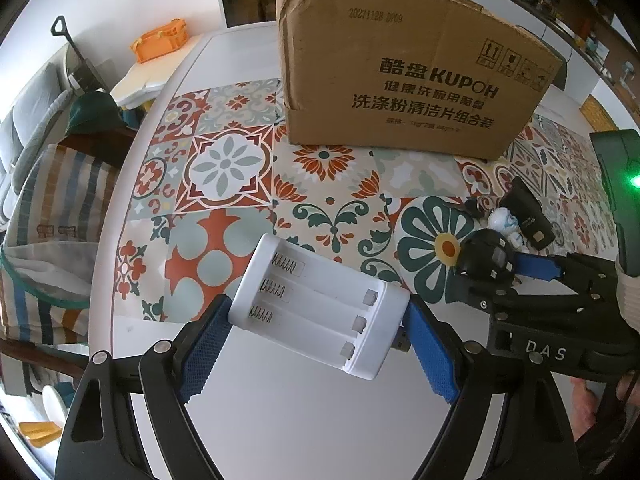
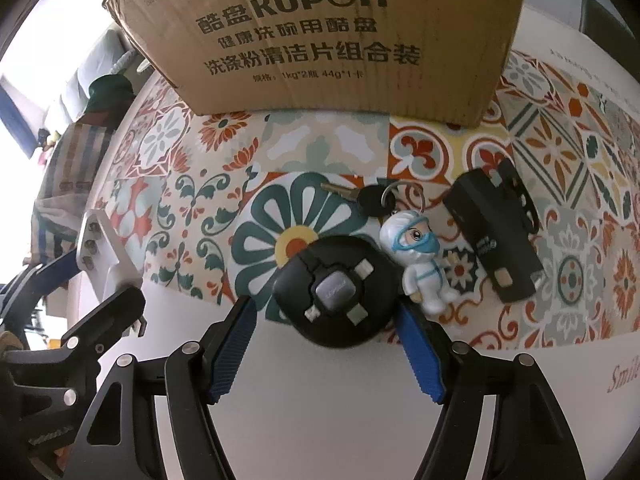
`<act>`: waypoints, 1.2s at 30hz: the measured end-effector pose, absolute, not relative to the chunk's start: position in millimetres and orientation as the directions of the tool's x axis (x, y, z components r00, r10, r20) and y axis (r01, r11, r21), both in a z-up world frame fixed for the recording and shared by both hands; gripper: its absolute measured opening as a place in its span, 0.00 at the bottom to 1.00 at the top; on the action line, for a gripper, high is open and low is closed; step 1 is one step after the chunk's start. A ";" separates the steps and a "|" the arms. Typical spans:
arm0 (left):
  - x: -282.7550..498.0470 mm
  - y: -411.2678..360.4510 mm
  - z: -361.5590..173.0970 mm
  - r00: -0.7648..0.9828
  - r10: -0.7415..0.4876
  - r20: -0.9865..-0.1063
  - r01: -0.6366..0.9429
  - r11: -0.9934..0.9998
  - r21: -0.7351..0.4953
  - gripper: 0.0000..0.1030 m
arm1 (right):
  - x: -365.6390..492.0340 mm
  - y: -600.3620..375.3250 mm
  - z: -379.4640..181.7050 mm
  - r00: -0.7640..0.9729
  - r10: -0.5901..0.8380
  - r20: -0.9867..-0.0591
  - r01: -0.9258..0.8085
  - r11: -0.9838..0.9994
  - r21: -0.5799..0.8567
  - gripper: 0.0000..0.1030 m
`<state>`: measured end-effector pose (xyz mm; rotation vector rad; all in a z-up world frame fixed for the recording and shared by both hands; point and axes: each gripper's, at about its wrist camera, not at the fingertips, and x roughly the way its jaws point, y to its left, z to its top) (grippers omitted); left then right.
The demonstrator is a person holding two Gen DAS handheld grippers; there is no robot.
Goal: Organize rigid objects
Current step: 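Grasp the black round cable hub with the right gripper while left holds battery charger, then carry the battery charger and cable hub over the box with both grippers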
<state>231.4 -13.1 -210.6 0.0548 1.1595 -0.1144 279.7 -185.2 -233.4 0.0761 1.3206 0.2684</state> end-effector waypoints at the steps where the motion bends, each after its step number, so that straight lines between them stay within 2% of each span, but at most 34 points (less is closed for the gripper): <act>1: 232.2 -13.2 -211.5 0.393 -0.060 -0.917 0.117 0.993 -0.015 0.84 | 281.3 -184.2 -233.7 0.226 0.234 -0.946 -0.151 0.967 0.203 0.70; 8: 235.9 -12.4 -215.5 0.385 -0.060 -0.921 0.112 0.994 -0.018 0.84 | 286.2 -175.9 -233.7 0.255 0.191 -0.948 -0.165 0.975 0.152 0.62; 22: 226.3 -10.4 -194.5 0.420 -0.070 -0.905 0.123 0.992 -0.019 0.84 | 268.9 -186.1 -221.8 0.255 0.244 -0.936 -0.125 0.968 0.218 0.62; 36: 212.2 -12.5 -144.7 0.504 -0.118 -0.856 0.151 0.987 -0.047 0.84 | 237.0 -201.8 -163.7 0.342 0.272 -0.899 -0.098 0.962 0.254 0.62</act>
